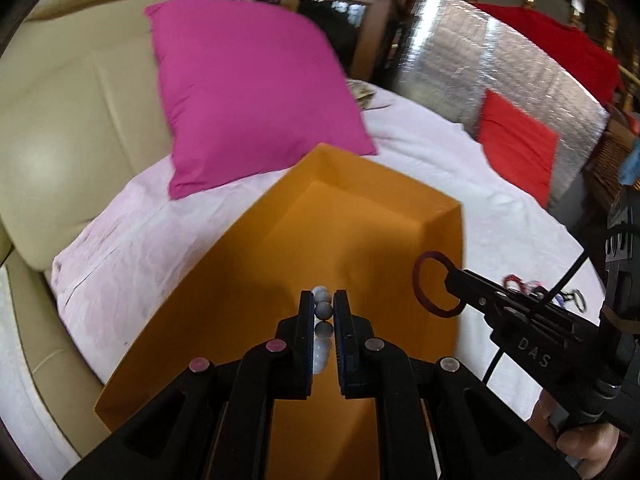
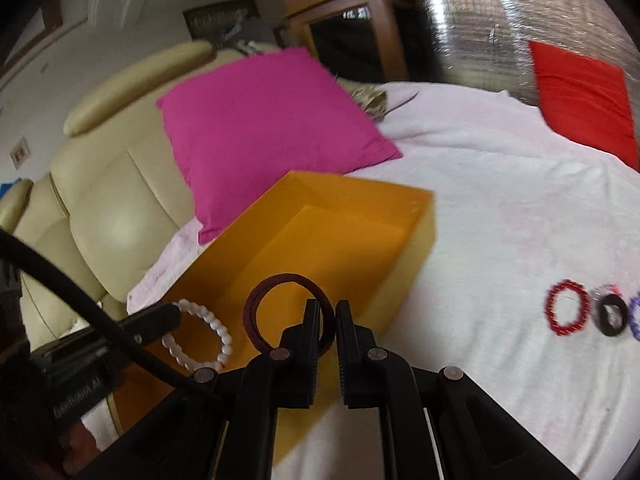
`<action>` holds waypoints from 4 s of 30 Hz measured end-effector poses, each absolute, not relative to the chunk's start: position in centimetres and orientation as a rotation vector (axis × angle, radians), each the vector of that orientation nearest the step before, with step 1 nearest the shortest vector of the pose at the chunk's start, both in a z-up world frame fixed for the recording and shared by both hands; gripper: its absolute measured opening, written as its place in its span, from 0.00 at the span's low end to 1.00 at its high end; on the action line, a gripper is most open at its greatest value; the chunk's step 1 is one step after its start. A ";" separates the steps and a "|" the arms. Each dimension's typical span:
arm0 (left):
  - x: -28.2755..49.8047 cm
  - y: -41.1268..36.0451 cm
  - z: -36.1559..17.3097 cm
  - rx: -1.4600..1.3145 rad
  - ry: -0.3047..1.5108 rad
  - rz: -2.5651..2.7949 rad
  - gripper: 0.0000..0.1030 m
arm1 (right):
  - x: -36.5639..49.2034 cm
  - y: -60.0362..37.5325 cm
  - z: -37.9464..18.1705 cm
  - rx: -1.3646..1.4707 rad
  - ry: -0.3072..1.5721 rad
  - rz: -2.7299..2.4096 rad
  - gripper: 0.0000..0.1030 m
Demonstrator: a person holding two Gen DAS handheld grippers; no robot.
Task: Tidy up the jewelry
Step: 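Carry both items to the orange box and open both grippers to drop them, then grasp the thick black scrunchie with the left gripper, then grasp the purple bead bracelet with the right gripper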
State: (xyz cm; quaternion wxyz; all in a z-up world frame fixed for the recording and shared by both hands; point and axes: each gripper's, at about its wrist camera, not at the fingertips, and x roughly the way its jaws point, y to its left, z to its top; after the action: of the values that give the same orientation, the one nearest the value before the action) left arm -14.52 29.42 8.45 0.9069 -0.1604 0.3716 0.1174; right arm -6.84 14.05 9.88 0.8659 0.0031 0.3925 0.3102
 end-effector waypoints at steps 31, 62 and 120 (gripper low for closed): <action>-6.2 9.2 12.6 -0.041 0.719 0.020 0.68 | -4.6 -17.7 7.5 0.341 0.837 0.202 0.46; 3.5 -0.4 3.4 0.033 0.837 -0.399 0.47 | -0.3 -21.0 3.5 0.230 0.958 0.067 0.10; -2.5 3.9 7.7 0.007 0.811 -0.365 0.10 | -2.7 -21.7 8.0 0.307 0.771 0.108 0.10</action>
State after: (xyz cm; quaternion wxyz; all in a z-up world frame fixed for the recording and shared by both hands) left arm -2.46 3.90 7.66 0.9027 0.0035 0.3924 -0.1768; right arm -2.70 -21.74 8.02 0.9137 0.1492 0.3744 0.0524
